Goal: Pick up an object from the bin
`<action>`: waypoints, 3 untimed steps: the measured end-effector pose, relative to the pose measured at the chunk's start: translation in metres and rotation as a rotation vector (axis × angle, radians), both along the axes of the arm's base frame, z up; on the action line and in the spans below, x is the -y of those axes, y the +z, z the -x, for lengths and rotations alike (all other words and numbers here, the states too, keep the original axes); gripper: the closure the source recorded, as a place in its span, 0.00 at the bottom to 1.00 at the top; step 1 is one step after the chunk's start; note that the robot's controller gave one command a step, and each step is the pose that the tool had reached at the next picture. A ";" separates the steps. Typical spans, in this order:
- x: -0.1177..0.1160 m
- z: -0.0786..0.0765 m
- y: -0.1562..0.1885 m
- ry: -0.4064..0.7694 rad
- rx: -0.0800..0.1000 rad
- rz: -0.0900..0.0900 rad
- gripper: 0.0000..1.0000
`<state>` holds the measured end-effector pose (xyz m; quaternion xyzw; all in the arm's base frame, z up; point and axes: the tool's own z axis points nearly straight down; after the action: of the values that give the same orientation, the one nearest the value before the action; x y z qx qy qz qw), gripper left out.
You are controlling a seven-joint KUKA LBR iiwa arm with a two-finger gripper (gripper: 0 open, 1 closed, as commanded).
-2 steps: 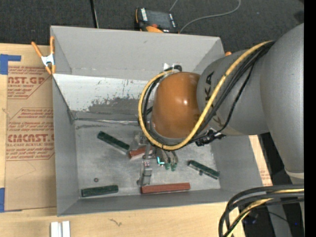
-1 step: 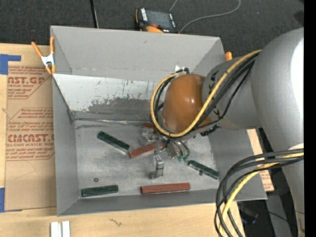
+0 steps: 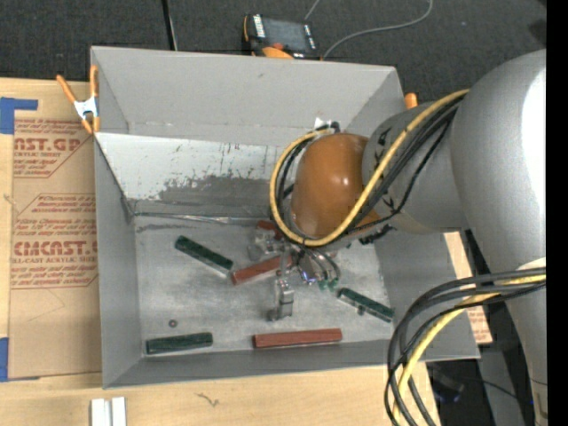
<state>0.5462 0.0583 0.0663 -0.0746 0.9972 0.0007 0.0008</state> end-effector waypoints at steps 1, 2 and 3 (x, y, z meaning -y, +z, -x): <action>-0.001 0.000 0.000 0.000 0.000 0.000 0.00; -0.002 -0.001 0.000 0.000 0.000 0.000 0.00; -0.002 -0.001 0.000 0.000 0.000 0.000 0.00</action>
Offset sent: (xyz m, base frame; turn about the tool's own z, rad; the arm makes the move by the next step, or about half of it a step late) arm 0.0000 0.0000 0.0000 0.0000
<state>0.5470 0.0606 0.0664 -0.0744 0.9972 0.0008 0.0009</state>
